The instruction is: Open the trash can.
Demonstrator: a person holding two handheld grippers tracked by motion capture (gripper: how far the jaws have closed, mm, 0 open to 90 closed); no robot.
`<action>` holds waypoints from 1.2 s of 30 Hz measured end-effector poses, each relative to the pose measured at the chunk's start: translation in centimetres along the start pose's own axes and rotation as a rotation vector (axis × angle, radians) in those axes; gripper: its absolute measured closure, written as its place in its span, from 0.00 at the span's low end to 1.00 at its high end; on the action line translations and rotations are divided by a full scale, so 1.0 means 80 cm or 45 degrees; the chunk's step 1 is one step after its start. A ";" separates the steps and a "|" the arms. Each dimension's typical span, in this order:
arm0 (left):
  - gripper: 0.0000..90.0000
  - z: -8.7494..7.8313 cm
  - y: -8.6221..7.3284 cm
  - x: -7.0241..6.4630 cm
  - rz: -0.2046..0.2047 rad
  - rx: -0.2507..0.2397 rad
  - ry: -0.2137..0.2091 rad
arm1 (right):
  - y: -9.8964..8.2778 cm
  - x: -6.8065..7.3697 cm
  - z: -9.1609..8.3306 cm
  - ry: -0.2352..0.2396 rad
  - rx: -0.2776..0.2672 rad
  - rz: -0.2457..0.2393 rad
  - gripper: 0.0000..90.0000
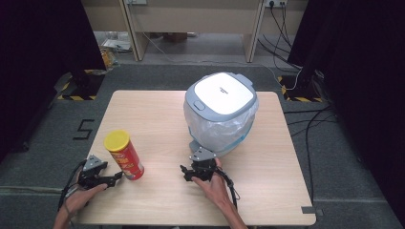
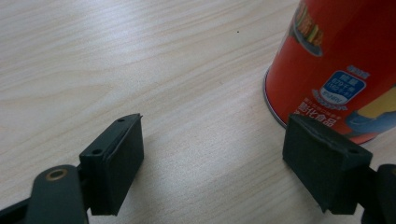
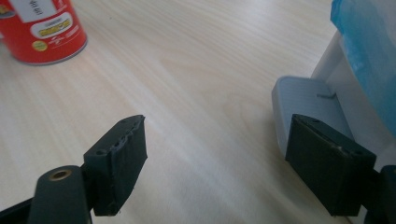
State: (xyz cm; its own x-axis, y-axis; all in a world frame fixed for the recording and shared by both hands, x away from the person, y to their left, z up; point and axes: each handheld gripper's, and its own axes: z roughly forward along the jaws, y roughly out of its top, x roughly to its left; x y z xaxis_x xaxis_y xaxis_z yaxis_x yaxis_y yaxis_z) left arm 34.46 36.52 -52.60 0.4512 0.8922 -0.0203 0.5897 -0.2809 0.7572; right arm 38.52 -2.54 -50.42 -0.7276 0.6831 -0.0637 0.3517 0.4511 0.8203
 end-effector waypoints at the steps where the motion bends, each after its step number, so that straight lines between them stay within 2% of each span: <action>1: 0.22 0.000 0.000 0.000 0.001 0.000 0.000 | 0.000 0.000 0.000 0.000 0.000 0.000 0.23; 3: 0.22 0.000 0.000 0.000 0.001 0.001 -0.001 | 0.005 0.000 0.008 -0.011 0.017 -0.039 0.23; 4: 0.22 0.000 0.000 0.000 0.001 0.001 0.000 | 0.011 -0.001 0.014 -0.043 -0.006 -0.057 0.23; 6: 0.22 0.000 0.000 0.000 0.001 0.000 0.000 | 0.013 -0.003 0.016 -0.042 -0.015 -0.046 0.23; 7: 0.22 0.000 0.000 0.000 0.000 0.000 0.000 | 0.013 -0.004 0.023 -0.035 0.040 -0.041 0.23; 9: 0.22 0.000 0.000 0.000 0.001 0.000 -0.001 | 0.013 -0.002 0.026 -0.083 0.058 -0.079 0.22; 12: 0.22 0.000 0.000 0.000 0.002 0.000 -0.002 | 0.013 0.005 0.029 -0.122 0.089 -0.137 0.20; 13: 0.22 0.000 0.000 0.000 0.002 0.000 -0.002 | 0.013 0.005 0.029 -0.122 0.089 -0.137 0.20; 14: 0.22 0.000 0.000 0.000 0.001 -0.001 -0.002 | 0.012 0.008 0.031 -0.130 0.108 -0.169 0.17; 17: 0.22 0.000 0.000 0.000 0.002 -0.001 -0.003 | 0.009 0.012 0.029 -0.150 0.128 -0.184 0.16; 21: 0.22 0.000 0.000 0.000 0.004 0.000 -0.002 | 0.006 0.010 0.024 -0.141 0.129 -0.180 0.16; 22: 0.22 0.000 0.000 0.000 0.004 0.000 -0.002 | 0.004 0.008 0.018 -0.126 0.137 -0.160 0.16; 27: 0.22 0.000 0.000 -0.001 0.004 0.001 -0.001 | -0.001 0.002 0.006 -0.082 0.136 -0.142 0.16; 36: 0.22 0.000 0.000 -0.001 0.004 0.002 0.001 | -0.019 -0.006 -0.023 -0.055 0.161 -0.160 0.16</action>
State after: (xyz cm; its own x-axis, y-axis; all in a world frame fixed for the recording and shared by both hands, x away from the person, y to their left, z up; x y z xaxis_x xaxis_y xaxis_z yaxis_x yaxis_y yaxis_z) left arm 34.43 36.48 -52.59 0.4526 0.8915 -0.0171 0.5894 -0.2847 0.7560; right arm 37.25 -4.60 -50.59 -0.7453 0.6397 -0.1879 0.3328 0.6012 0.7265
